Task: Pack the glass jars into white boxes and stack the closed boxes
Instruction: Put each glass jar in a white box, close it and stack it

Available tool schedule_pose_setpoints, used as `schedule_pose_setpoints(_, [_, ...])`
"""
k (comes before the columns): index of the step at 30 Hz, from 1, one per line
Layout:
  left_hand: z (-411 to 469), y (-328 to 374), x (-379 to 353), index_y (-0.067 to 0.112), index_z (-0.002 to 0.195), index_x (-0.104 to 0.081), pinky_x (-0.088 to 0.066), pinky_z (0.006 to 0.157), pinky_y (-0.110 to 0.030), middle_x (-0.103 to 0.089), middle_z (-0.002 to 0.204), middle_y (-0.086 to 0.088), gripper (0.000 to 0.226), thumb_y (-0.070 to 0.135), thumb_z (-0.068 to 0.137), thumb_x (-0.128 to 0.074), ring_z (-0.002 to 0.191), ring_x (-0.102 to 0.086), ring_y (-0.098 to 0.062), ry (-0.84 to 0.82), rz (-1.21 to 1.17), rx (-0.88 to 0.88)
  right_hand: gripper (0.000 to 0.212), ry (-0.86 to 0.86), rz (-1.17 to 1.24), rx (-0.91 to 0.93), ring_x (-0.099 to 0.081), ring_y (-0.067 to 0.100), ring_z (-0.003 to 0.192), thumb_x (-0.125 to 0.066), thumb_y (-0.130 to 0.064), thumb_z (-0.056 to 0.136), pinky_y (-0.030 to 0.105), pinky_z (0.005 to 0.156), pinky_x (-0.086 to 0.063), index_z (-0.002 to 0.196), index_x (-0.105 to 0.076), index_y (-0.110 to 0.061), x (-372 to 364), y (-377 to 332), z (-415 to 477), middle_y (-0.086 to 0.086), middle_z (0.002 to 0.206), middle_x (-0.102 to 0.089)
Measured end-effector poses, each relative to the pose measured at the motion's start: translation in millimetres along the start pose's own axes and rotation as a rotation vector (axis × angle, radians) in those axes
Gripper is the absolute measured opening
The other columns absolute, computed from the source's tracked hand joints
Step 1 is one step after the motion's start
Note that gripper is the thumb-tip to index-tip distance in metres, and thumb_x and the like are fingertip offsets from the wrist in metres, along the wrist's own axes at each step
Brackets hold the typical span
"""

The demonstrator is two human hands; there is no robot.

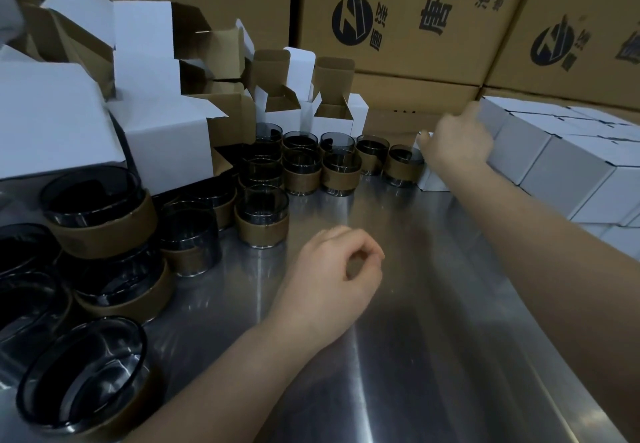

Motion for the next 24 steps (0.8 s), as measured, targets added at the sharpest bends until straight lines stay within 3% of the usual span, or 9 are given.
schedule_pose_setpoints(3, [-3, 6, -5, 0.024, 0.082, -0.063, -0.049, 0.063, -0.035, -0.06, 0.073, 0.009, 0.018, 0.035, 0.082, -0.05, 0.07, -0.056, -0.01, -0.055, 0.062, -0.007, 0.034, -0.011, 0.171, 0.198, -0.051, 0.039, 0.107, -0.044, -0.03, 0.096, 0.041, 0.081, -0.043, 0.108, -0.064, -0.005, 8, -44, -2, 0.018, 0.121, -0.048])
schedule_pose_setpoints(8, [-10, 26, -12, 0.025, 0.086, -0.057, -0.046, 0.064, -0.031, -0.047, 0.062, 0.009, 0.022, 0.042, 0.085, -0.045, 0.069, -0.052, -0.012, -0.123, 0.213, -0.12, 0.041, -0.343, 0.482, 0.315, -0.037, 0.034, 0.135, -0.043, -0.043, 0.097, 0.047, 0.11, -0.032, 0.134, -0.057, -0.034, -16, -108, -6, 0.006, 0.144, -0.046])
schedule_pose_setpoints(14, [-20, 46, -20, 0.022, 0.084, -0.056, -0.048, 0.065, -0.039, -0.047, 0.069, 0.008, 0.025, 0.042, 0.092, -0.044, 0.071, -0.054, -0.017, -0.194, 0.287, -0.261, 0.05, -0.525, 0.442, 0.323, -0.014, 0.034, 0.145, -0.035, -0.052, 0.099, 0.052, 0.113, -0.017, 0.145, -0.045, -0.032, -52, -138, -5, 0.0, 0.157, -0.029])
schedule_pose_setpoints(16, [-21, 49, -21, 0.022, 0.083, -0.055, -0.048, 0.062, -0.039, -0.045, 0.069, 0.009, 0.024, 0.041, 0.093, -0.046, 0.071, -0.054, -0.017, -0.194, 0.307, -0.288, 0.049, -0.513, 0.408, 0.282, -0.019, 0.033, 0.143, -0.035, -0.051, 0.099, 0.05, 0.109, -0.021, 0.138, -0.05, -0.024, -57, -138, -2, 0.005, 0.151, -0.037])
schedule_pose_setpoints(20, [-23, 52, -26, 0.019, 0.082, -0.057, -0.048, 0.058, -0.037, -0.057, 0.074, 0.002, 0.031, 0.042, 0.092, -0.039, 0.071, -0.056, -0.02, -0.21, 0.341, -0.333, 0.033, -0.482, 0.429, 0.248, -0.035, 0.032, 0.129, -0.035, -0.046, 0.1, 0.047, 0.099, -0.026, 0.097, -0.052, -0.017, -62, -137, 2, 0.009, 0.122, -0.051])
schedule_pose_setpoints(24, [-25, 54, -28, 0.02, 0.083, -0.06, -0.049, 0.058, -0.036, -0.06, 0.076, 0.001, 0.033, 0.042, 0.091, -0.037, 0.072, -0.058, -0.02, -0.213, 0.357, -0.361, 0.03, -0.429, 0.616, 0.196, -0.046, 0.027, 0.089, -0.042, -0.036, 0.097, 0.038, 0.082, -0.031, 0.074, -0.041, -0.017, -63, -135, 10, 0.001, 0.081, -0.044])
Point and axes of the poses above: each hand's wrist, its own z-axis towards the middle knuckle, its own x-axis out of the back of the hand, y = z × x, the point moved 10 cm from there along z, towards the middle knuckle
